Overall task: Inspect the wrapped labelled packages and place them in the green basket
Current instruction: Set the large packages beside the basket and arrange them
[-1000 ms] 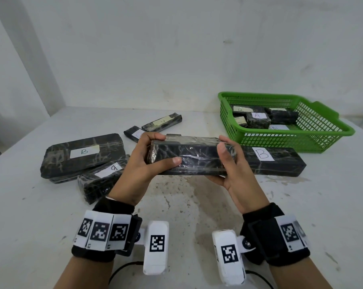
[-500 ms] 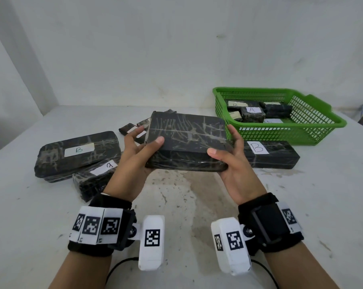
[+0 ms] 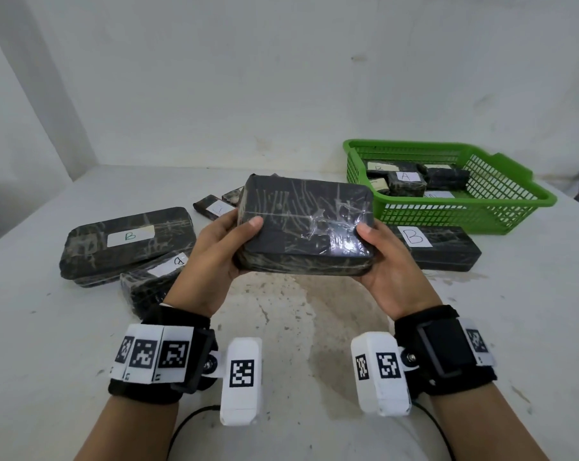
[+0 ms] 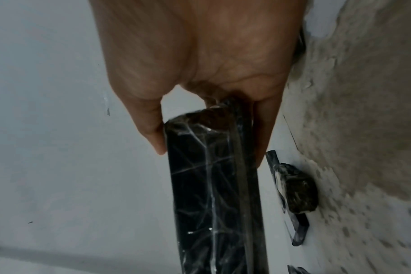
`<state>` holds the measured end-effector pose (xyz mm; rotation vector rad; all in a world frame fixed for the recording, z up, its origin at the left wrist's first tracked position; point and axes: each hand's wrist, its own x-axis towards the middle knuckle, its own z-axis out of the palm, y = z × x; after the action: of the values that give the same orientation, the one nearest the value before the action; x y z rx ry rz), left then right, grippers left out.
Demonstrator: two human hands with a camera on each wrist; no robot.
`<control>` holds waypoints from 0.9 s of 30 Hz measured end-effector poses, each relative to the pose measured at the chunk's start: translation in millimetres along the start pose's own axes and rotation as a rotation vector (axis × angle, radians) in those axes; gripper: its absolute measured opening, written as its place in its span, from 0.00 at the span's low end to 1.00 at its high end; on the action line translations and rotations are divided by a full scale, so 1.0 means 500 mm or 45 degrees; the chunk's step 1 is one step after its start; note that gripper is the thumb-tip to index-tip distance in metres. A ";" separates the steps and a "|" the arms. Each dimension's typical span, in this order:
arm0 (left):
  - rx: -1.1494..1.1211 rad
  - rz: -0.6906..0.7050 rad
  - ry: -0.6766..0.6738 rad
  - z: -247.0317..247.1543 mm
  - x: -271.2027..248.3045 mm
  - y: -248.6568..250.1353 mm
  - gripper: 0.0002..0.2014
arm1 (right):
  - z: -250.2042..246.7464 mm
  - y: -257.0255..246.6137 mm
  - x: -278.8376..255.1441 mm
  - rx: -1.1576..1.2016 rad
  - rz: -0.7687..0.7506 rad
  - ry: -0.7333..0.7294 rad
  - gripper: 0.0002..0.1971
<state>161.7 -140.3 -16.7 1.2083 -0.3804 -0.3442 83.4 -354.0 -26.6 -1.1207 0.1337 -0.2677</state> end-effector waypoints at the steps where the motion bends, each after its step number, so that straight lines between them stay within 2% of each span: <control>1: 0.006 0.002 -0.012 -0.001 0.000 -0.001 0.24 | 0.000 0.001 -0.001 -0.011 -0.017 -0.020 0.28; 3: 0.026 -0.003 -0.036 -0.003 0.001 -0.001 0.25 | 0.004 0.002 -0.004 -0.041 -0.047 -0.021 0.26; 6: -0.016 -0.024 -0.017 0.001 -0.003 0.002 0.31 | 0.008 0.001 -0.004 -0.120 -0.084 0.053 0.35; 8: -0.042 -0.031 -0.030 0.005 -0.006 0.004 0.27 | 0.008 0.004 -0.003 -0.162 -0.095 0.068 0.38; 10: -0.030 -0.027 -0.038 0.010 -0.011 0.008 0.20 | 0.010 0.006 -0.004 -0.184 -0.091 0.061 0.37; 13: -0.019 -0.030 0.074 0.015 -0.008 0.009 0.21 | 0.013 0.006 -0.007 -0.232 -0.088 0.024 0.31; 16: -0.036 -0.037 0.073 0.016 -0.008 0.012 0.21 | 0.014 0.001 -0.010 -0.261 -0.121 -0.023 0.25; 18: -0.018 -0.047 0.073 0.015 -0.008 0.011 0.24 | 0.012 -0.004 -0.011 -0.243 -0.130 -0.034 0.25; 22: 0.013 -0.094 0.032 0.021 -0.013 0.010 0.24 | 0.009 -0.004 -0.009 -0.226 -0.108 0.052 0.26; 27: 0.053 -0.110 0.063 0.024 -0.015 0.018 0.17 | 0.011 0.003 -0.008 -0.239 -0.094 0.078 0.29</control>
<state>149.9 -143.9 -5.3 1.2745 -0.2945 -0.3821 80.8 -347.5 -26.0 -1.3056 0.1750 -0.3610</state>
